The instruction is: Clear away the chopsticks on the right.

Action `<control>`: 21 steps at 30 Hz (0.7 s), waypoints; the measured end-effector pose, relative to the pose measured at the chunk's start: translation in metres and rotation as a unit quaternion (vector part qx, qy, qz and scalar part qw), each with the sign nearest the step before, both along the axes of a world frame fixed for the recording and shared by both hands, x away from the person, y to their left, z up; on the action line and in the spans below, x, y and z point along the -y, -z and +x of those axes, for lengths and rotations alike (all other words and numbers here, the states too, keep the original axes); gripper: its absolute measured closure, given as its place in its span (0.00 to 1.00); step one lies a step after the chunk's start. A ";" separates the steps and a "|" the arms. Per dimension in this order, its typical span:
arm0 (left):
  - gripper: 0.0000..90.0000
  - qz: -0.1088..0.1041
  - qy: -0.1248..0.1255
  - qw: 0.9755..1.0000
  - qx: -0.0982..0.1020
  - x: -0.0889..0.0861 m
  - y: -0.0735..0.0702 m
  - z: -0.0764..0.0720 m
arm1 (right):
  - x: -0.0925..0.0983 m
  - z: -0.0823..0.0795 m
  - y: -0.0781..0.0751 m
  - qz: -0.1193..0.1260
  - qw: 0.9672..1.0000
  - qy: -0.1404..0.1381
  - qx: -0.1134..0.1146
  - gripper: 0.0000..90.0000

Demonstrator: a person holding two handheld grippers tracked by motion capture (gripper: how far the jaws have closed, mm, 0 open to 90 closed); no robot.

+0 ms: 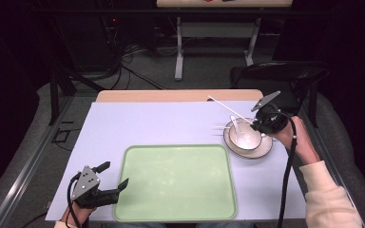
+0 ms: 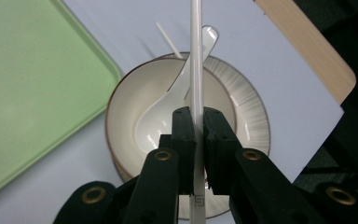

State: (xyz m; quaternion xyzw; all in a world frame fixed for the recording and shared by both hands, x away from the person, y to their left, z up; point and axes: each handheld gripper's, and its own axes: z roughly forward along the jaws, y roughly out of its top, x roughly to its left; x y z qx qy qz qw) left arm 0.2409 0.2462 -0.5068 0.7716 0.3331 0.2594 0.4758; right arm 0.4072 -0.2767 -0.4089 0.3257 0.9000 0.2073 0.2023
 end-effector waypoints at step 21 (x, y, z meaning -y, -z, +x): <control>0.17 0.003 -0.002 1.000 0.000 0.001 0.000 0.000 | -0.034 -0.073 0.033 0.050 0.993 0.068 -0.079 0.93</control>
